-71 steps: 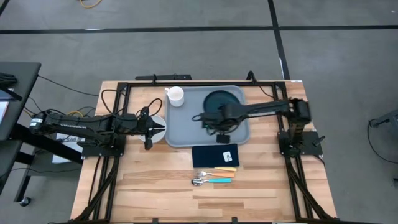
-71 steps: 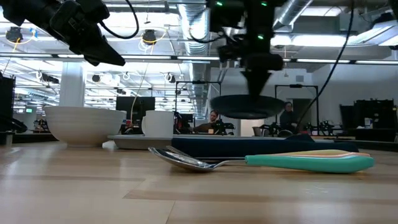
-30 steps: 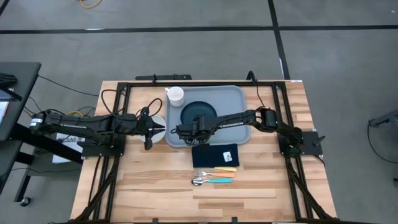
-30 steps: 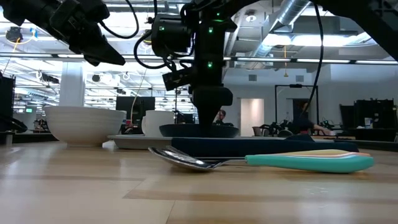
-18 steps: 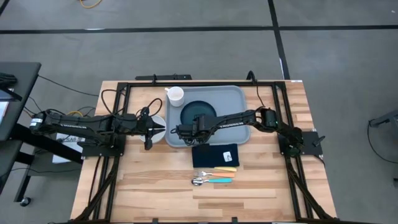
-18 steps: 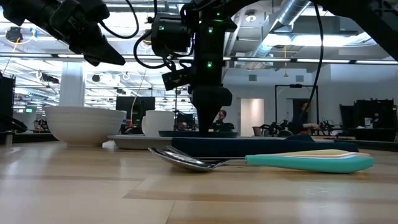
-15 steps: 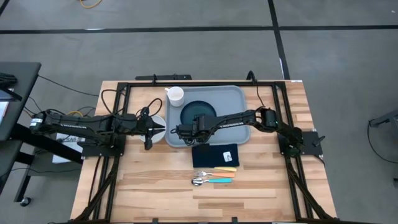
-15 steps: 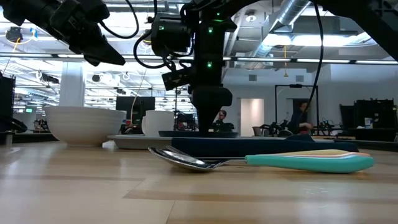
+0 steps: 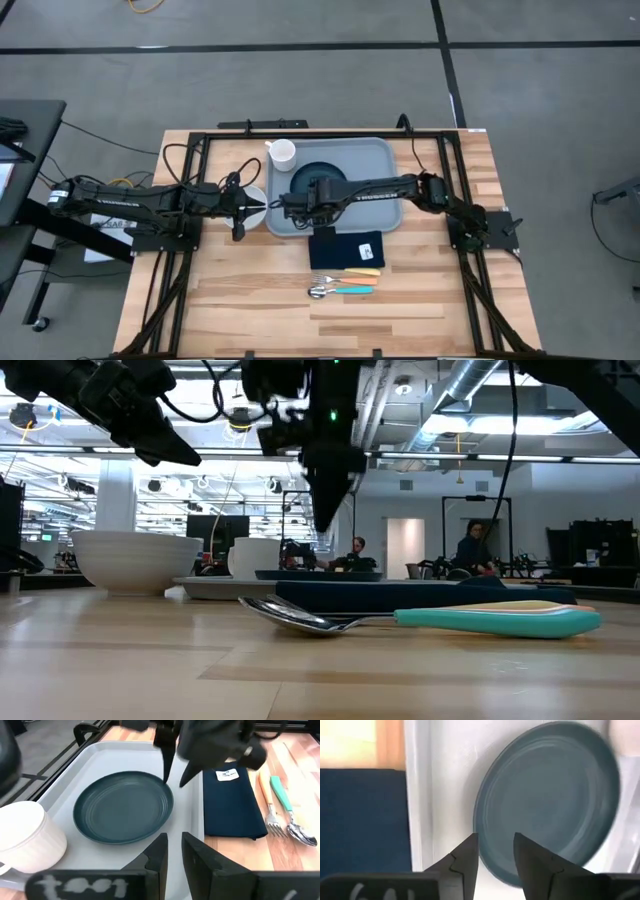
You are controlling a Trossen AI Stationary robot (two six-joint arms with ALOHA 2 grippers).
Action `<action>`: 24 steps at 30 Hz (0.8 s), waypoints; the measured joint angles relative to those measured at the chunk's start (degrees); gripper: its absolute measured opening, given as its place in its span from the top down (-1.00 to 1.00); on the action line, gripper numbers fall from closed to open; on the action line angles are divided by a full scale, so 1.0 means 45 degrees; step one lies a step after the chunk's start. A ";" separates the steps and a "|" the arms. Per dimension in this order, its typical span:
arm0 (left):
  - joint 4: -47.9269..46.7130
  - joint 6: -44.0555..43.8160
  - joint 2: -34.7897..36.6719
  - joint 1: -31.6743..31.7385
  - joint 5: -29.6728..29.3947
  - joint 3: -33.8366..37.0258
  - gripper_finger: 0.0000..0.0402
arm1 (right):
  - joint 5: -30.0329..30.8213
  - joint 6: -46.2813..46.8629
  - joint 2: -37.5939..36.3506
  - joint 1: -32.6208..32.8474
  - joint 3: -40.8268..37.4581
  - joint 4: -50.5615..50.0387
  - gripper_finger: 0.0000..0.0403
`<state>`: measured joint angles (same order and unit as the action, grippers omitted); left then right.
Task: Set up tray
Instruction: Put the white bowl on the black plate on the gray serving tray
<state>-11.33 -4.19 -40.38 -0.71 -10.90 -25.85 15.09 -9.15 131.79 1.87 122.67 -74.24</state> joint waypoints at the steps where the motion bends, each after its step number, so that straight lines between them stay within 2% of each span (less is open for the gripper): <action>1: 0.0000 0.0000 -0.0001 0.0000 -0.0003 0.0000 0.78 | -0.0018 0.0026 0.0000 0.0021 0.0324 -0.0380 0.42; 4: 0.0004 0.0004 0.0000 0.0000 -0.0008 0.0000 0.78 | -0.0010 0.0273 -0.0010 0.0105 0.1147 -0.1690 0.41; 9: -0.0808 -0.0217 -0.0002 0.0000 0.0432 0.0000 0.78 | -0.0015 0.1029 -0.0266 0.0034 0.1569 -0.3536 0.41; 15: -0.2470 -0.0250 0.0000 0.0000 0.1233 0.0000 0.78 | -0.0010 0.1380 -0.1908 -0.0039 0.0814 -0.3200 0.41; 17: -0.3098 -0.0315 -0.0004 -0.0005 0.1276 0.0000 0.78 | -0.0010 0.1642 -0.2950 -0.0029 0.0199 -0.2951 0.41; 20: -0.3458 -0.0571 0.0000 -0.0005 0.1549 0.0000 0.78 | 0.0000 0.2037 -0.4781 0.0005 -0.1229 -0.1433 0.41; 24: -0.3702 -0.0582 -0.0010 -0.0323 0.2475 -0.0190 0.77 | 0.0040 0.2376 -0.7582 0.0119 -0.4388 0.1592 0.41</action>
<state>-27.99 -6.81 -40.42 -2.17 0.23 -26.70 15.27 1.54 97.67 2.41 102.93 -67.07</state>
